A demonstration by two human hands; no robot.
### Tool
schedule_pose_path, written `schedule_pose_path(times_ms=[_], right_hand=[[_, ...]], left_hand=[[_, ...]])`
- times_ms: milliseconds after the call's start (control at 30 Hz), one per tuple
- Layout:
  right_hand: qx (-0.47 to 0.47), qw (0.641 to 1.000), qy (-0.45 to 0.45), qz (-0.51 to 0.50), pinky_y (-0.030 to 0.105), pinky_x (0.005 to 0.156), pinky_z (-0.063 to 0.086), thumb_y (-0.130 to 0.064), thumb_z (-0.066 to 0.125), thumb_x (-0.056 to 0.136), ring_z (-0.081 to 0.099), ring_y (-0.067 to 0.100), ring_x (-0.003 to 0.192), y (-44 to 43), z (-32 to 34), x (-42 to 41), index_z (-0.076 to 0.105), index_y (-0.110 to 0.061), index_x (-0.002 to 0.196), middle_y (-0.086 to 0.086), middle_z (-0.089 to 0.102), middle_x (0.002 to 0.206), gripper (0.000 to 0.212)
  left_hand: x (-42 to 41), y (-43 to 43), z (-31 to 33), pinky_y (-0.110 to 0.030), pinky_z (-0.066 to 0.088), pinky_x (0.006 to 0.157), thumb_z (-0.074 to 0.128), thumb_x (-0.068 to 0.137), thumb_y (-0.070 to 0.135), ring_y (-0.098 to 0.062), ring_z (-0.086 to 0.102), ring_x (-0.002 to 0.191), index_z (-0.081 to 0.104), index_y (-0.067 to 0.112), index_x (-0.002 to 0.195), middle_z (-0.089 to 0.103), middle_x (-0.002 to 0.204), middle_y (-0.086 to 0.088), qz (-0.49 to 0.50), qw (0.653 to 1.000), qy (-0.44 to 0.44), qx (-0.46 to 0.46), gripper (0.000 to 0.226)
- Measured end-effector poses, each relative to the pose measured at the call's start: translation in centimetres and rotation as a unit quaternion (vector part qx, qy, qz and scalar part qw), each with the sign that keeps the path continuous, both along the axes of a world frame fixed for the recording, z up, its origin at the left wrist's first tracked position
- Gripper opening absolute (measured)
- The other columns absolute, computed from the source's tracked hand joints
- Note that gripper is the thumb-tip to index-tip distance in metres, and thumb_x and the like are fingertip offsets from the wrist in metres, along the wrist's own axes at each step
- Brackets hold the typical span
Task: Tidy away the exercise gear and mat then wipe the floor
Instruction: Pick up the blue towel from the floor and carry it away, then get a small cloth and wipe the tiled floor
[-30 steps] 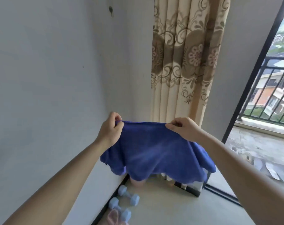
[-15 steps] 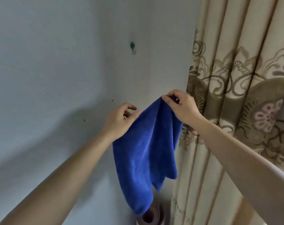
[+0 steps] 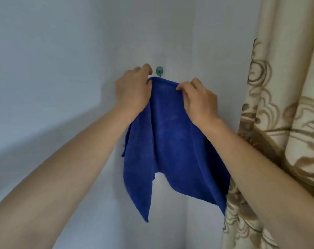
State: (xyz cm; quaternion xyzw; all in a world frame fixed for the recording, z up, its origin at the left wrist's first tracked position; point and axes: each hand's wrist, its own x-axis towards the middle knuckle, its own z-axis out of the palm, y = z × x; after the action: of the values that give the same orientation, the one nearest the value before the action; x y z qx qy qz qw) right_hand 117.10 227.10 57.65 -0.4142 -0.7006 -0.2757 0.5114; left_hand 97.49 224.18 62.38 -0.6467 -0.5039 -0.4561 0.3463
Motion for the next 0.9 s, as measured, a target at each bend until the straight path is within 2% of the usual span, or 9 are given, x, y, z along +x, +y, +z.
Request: schedule_pose_path(times_ms=[100,200,300,367,433,467,567,700,900], right_hand=[[-0.097,0.991,0.082,0.047,0.020,0.056,0.032,-0.036,0.046,0.098,0.045,0.011,0.061,3.2,2.7,-0.7,0.063,-0.017,0.110,-0.010,0.048,0.076,0.029],[-0.178,0.966,0.154,0.106,0.034,0.061,0.041,-0.055,0.046,0.094,0.052,0.018,0.067,5.2,3.5,-1.6,0.049,-0.014,0.086,-0.005,0.052,0.065,0.041],[-0.158,0.979,0.096,0.087,0.043,0.066,0.046,-0.066,0.040,0.093,0.057,0.023,0.070,6.0,1.3,-1.9,0.048,-0.017,0.083,-0.002,0.057,0.068,0.051],[-0.117,0.988,0.058,0.086,0.038,0.062,0.041,-0.057,0.034,0.098,0.054,0.021,0.068,6.6,-1.3,-1.9,0.061,-0.026,0.107,-0.005,0.054,0.077,0.043],[-0.084,0.994,-0.024,0.068,0.032,0.060,0.037,-0.037,0.034,0.101,0.048,0.019,0.068,6.4,-3.2,-2.0,0.041,-0.038,0.147,-0.001,0.046,0.085,0.047],[-0.091,0.993,-0.035,0.069,0.031,0.060,0.036,-0.030,0.035,0.102,0.048,0.020,0.069,6.0,-3.9,-2.3,0.029,-0.041,0.153,0.001,0.046,0.086,0.052],[-0.144,0.987,0.027,0.063,0.036,0.069,0.038,-0.021,0.041,0.102,0.051,0.025,0.086,4.8,-4.9,-3.6,0.033,-0.033,0.153,0.010,0.055,0.108,0.053],[-0.068,0.993,0.100,0.010,0.046,0.103,0.037,0.000,0.051,0.091,0.045,0.035,0.127,2.9,-5.0,-5.8,0.047,-0.015,0.144,0.017,0.039,0.149,0.055],[-0.004,0.984,0.154,0.093,0.049,0.116,0.026,-0.019,0.045,0.101,0.032,0.033,0.142,-1.5,-5.4,-13.4,0.045,-0.012,0.145,0.018,0.033,0.155,0.045]], left_hand=[[1.6,1.8,2.9,-0.037,0.029,0.060,0.037,0.096,0.013,-0.035,0.057,0.091,0.062,0.012,0.110,0.060,0.104,-0.011,0.116,0.990,0.085,0.001,0.029],[2.6,3.2,2.8,-0.034,0.027,0.057,0.046,0.089,0.002,-0.034,0.057,0.084,0.065,0.006,0.099,0.060,0.099,-0.013,0.180,0.973,0.141,-0.015,0.022],[2.5,3.8,0.6,-0.026,0.025,0.043,0.060,0.074,0.004,-0.026,0.057,0.060,0.068,0.008,0.075,0.060,0.075,-0.007,0.186,0.959,0.211,0.010,0.009],[1.7,4.3,-1.5,-0.027,0.029,0.043,0.067,0.067,0.003,-0.024,0.057,0.061,0.071,0.008,0.087,0.062,0.077,-0.006,0.191,0.951,0.244,-0.005,0.021],[1.3,3.8,-2.9,-0.030,0.035,0.045,0.064,0.068,0.006,-0.025,0.057,0.063,0.070,0.003,0.103,0.063,0.081,-0.007,0.186,0.951,0.248,-0.019,0.036],[1.0,3.5,-3.6,-0.031,0.037,0.047,0.063,0.069,0.007,-0.026,0.057,0.064,0.068,0.002,0.109,0.063,0.082,-0.008,0.180,0.952,0.246,-0.025,0.041],[-0.2,2.1,-6.0,-0.031,0.038,0.054,0.062,0.069,0.011,-0.028,0.057,0.070,0.064,0.003,0.121,0.062,0.087,-0.010,0.172,0.951,0.252,-0.043,0.053],[-4.8,-1.5,-8.6,-0.036,0.040,0.066,0.056,0.078,0.011,-0.033,0.055,0.079,0.066,0.008,0.121,0.060,0.094,-0.016,0.107,0.977,0.184,-0.029,0.045],[-16.4,-10.7,-11.4,-0.046,0.033,0.092,0.044,0.097,0.024,-0.037,0.045,0.121,0.053,0.017,0.138,0.049,0.137,-0.018,0.197,0.976,0.095,0.011,0.043]])
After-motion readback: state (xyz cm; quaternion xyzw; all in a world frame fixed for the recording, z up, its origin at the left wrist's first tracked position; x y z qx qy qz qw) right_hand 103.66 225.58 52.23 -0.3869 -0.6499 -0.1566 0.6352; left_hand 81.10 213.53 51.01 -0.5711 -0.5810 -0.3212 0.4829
